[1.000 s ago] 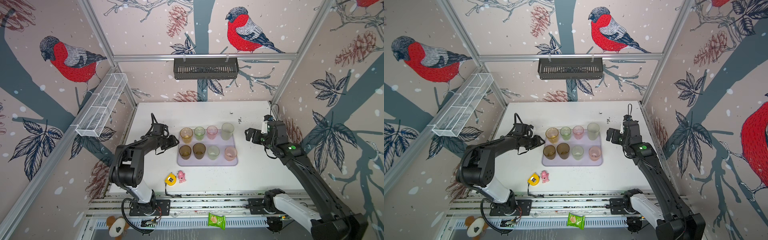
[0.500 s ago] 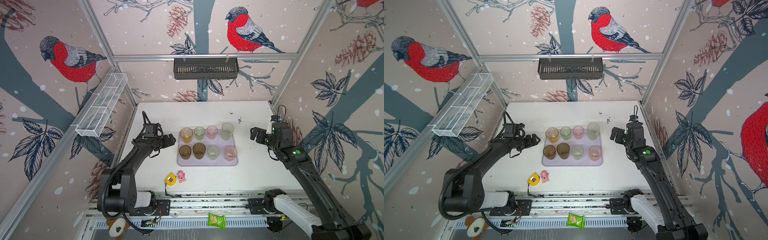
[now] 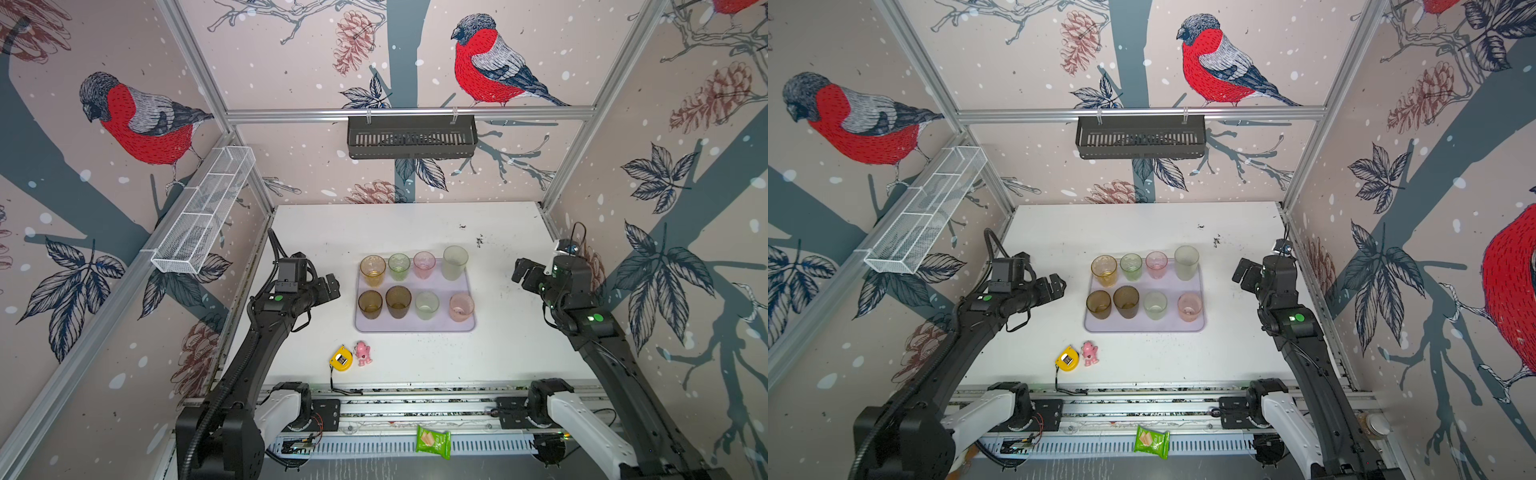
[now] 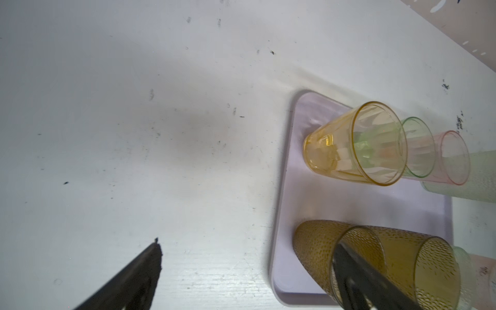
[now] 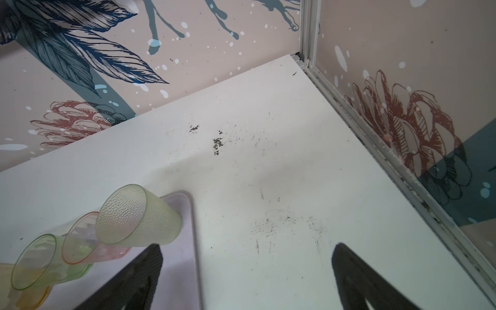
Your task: Place the glasses into the tray
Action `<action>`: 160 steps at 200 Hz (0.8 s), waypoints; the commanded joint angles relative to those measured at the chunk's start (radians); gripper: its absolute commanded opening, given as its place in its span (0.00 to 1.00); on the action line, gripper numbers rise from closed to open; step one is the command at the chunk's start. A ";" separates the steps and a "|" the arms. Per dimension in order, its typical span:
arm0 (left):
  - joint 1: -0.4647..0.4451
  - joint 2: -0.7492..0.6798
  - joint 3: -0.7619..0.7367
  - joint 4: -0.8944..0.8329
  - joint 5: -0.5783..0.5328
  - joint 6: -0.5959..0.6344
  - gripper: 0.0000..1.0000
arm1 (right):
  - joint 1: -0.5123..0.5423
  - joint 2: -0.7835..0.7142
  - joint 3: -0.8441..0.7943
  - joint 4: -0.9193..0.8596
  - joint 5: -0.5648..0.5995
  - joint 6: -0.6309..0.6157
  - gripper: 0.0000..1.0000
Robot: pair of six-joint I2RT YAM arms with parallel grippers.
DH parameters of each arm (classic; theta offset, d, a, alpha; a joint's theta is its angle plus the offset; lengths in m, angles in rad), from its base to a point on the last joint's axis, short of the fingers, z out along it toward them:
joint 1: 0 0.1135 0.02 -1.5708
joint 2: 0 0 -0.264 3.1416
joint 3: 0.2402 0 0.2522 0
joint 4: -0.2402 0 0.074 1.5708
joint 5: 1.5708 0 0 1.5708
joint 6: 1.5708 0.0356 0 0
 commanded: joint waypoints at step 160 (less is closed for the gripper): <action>0.004 -0.159 -0.352 0.564 -0.421 0.178 0.99 | -0.104 -0.061 -0.531 0.667 0.165 -0.184 1.00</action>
